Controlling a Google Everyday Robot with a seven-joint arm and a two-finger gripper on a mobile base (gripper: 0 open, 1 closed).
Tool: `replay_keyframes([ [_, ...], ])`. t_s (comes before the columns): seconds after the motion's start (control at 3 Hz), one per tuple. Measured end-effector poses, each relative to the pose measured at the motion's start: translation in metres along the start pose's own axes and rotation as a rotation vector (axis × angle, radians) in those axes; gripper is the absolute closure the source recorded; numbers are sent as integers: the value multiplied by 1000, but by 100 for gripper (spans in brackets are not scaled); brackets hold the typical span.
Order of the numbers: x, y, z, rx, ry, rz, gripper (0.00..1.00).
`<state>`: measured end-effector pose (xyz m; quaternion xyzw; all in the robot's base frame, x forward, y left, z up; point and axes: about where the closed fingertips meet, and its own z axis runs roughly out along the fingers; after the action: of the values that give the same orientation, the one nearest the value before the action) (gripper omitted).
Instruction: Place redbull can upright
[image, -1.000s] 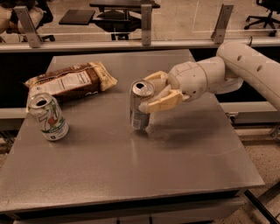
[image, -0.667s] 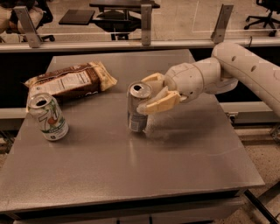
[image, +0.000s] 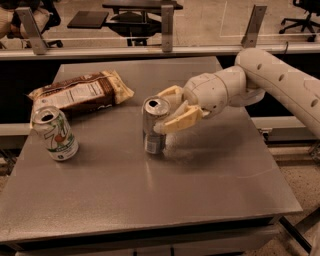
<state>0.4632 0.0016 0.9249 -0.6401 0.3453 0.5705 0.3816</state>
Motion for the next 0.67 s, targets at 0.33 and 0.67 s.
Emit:
replay_keyframes([
  [0.33, 2, 1, 5, -27, 3, 5, 100],
  [0.67, 5, 1, 10, -63, 11, 9, 97],
])
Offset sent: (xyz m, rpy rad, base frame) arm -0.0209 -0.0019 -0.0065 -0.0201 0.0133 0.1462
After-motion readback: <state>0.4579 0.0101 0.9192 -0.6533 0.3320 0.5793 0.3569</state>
